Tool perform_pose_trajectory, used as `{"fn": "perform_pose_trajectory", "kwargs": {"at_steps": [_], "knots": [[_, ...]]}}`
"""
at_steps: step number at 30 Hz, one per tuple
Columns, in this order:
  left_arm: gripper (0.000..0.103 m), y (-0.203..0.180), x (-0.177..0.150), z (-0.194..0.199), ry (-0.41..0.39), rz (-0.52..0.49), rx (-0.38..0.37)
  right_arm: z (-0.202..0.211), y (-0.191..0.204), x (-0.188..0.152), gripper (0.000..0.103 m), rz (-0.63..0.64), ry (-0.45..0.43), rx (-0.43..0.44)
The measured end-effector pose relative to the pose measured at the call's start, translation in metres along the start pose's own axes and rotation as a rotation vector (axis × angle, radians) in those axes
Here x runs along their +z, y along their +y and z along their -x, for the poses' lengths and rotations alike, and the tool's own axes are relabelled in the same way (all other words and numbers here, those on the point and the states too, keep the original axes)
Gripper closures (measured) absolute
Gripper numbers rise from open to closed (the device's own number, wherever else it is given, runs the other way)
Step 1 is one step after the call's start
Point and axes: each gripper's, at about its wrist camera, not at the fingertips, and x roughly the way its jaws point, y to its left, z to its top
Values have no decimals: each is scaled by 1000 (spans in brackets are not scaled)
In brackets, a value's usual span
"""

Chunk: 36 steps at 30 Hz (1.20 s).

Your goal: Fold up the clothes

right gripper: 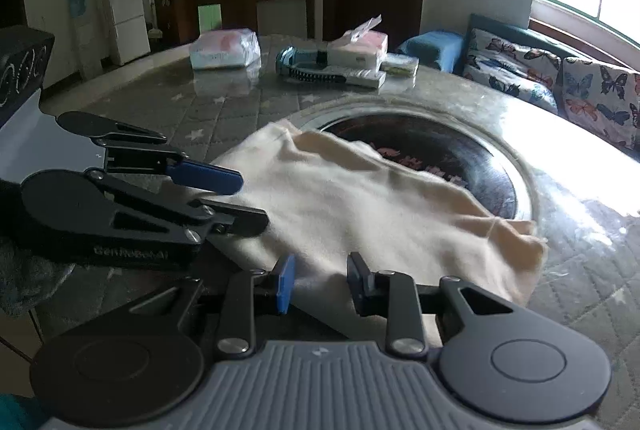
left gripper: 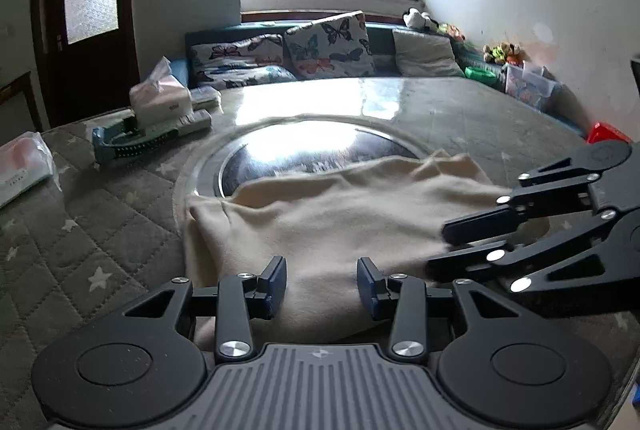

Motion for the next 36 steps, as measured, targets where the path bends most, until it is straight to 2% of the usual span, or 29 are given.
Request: {"fn": "perform_pose_trajectory", "kwargs": {"at_steps": [5, 8, 13, 17, 20, 24, 32, 36], "knots": [[61, 12, -9, -1, 22, 41, 4, 7, -17, -13, 75, -40, 21, -40], [61, 10, -11, 0, 19, 28, 7, 7, -21, -19, 75, -53, 28, -35], [61, 18, -3, 10, -2, 67, -3, 17, -25, -13, 75, -46, 12, -37], [61, 28, -7, 4, 23, 102, 7, 13, -38, -13, 75, -89, 22, -61], [61, 31, -6, 6, 25, 109, 4, 11, -46, -17, 74, -116, 35, -48], [61, 40, 2, 6, 19, 141, 5, 13, -49, -5, 74, -101, 17, -62], [61, 52, 15, -13, 16, 177, 33, -14, -64, 14, 74, -123, 2, -91], [61, 62, 14, -28, 45, 200, 92, -31, -75, 11, 74, -158, 26, -100]]}}
